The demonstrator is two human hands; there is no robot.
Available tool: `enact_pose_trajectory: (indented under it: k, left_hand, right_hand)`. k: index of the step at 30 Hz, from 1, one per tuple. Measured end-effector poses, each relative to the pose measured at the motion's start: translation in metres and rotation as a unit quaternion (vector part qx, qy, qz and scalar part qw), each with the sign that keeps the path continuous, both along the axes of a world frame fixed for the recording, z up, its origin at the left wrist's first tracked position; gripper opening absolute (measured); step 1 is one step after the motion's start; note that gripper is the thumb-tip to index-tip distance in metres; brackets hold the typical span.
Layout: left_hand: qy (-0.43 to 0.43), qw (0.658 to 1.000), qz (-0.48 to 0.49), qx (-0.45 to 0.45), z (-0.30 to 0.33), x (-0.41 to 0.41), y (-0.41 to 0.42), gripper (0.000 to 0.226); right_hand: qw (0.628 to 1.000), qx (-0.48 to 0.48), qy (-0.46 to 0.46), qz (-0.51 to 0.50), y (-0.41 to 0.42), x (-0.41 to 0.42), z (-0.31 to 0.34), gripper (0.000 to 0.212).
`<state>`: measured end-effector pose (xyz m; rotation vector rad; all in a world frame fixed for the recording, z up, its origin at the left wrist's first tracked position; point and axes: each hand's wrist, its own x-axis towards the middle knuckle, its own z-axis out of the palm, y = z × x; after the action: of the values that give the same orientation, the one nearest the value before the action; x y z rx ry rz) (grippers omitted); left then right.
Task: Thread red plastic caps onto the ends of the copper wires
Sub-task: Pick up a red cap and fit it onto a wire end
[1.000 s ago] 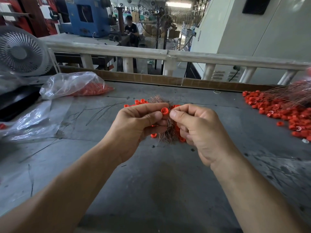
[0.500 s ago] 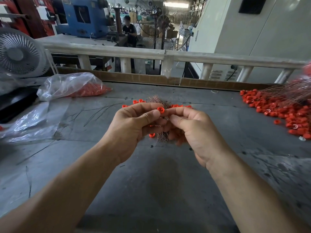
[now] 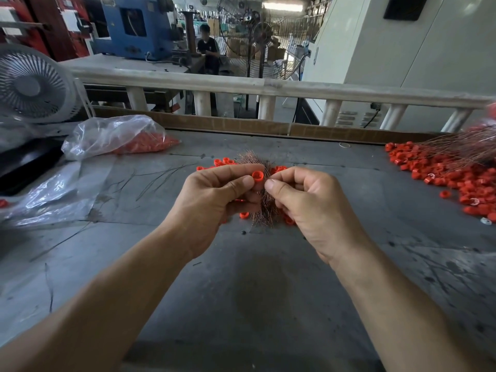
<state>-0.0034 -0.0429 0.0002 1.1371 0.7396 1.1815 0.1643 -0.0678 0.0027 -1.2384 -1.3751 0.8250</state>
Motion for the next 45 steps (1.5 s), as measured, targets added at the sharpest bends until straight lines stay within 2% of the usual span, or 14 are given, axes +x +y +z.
enact_pose_trajectory:
  k: [4,8,13,20,25,30,39,42,44,45]
  left_hand:
    - [0.001,1.000,-0.004,0.004,0.000,0.001,-0.002,0.033]
    - [0.011,1.000,0.007,0.008,0.002,0.002,-0.003,0.030]
    - [0.036,0.999,0.022,0.029,0.003,0.002,-0.004,0.027]
    - [0.034,0.999,0.002,0.036,0.001,-0.001,-0.003,0.025]
    - [0.017,1.000,0.001,0.018,0.001,-0.001,-0.001,0.024]
    - [-0.012,1.000,-0.007,-0.007,0.000,0.000,0.000,0.023]
    - [-0.028,0.999,-0.017,-0.019,0.001,-0.002,0.000,0.035]
    - [-0.030,0.999,-0.025,-0.031,0.001,-0.003,0.000,0.035]
    - [-0.030,0.999,-0.025,-0.036,0.001,-0.003,0.001,0.035]
    - [-0.029,0.999,-0.024,-0.037,0.001,-0.003,0.001,0.035]
  right_hand:
    - [1.000,0.005,0.013,0.011,-0.001,0.000,0.000,0.017]
    - [1.000,0.024,-0.004,0.012,-0.003,-0.001,0.004,0.015]
    - [0.999,0.030,0.020,0.019,-0.007,-0.003,0.007,0.015]
    - [0.999,0.024,-0.029,-0.013,-0.004,-0.001,0.004,0.015]
    - [1.000,-0.012,0.003,0.001,-0.002,-0.001,0.002,0.018]
    - [0.991,-0.079,0.097,0.043,-0.003,-0.002,0.004,0.020]
    - [0.992,-0.096,0.068,0.038,-0.002,-0.004,0.002,0.010]
    - [0.991,-0.108,0.056,0.063,0.000,-0.003,0.002,0.009]
    - [0.994,-0.095,0.019,0.047,0.002,0.001,0.002,0.008]
    - [0.997,-0.076,-0.017,0.009,0.005,0.006,0.002,0.010]
